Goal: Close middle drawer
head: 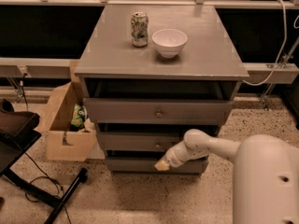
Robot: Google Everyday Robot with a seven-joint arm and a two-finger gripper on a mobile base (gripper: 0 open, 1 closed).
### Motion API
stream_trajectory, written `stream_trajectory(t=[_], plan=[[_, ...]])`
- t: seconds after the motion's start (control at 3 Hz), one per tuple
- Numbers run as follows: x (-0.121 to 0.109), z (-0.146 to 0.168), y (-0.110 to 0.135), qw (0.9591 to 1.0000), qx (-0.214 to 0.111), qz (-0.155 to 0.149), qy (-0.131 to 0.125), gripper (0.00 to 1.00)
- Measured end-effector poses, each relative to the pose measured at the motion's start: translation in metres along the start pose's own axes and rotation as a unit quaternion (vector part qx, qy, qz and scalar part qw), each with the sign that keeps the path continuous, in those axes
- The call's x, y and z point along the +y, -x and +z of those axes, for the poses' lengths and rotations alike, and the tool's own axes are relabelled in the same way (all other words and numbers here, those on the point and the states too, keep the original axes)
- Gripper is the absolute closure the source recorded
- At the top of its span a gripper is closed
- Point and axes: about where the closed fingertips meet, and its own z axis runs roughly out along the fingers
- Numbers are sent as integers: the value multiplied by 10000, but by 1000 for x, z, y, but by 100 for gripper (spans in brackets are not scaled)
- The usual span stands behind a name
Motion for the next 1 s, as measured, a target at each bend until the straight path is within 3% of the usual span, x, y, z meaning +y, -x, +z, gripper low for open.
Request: stream_trajectory(t=[0.33, 0.67, 1.0], plan=[[50, -41, -20, 9982, 402, -441, 86, 100], [80, -93, -43, 9930, 1003, -582, -220, 100], [118, -143, -68, 9810, 1820, -469, -485, 100]])
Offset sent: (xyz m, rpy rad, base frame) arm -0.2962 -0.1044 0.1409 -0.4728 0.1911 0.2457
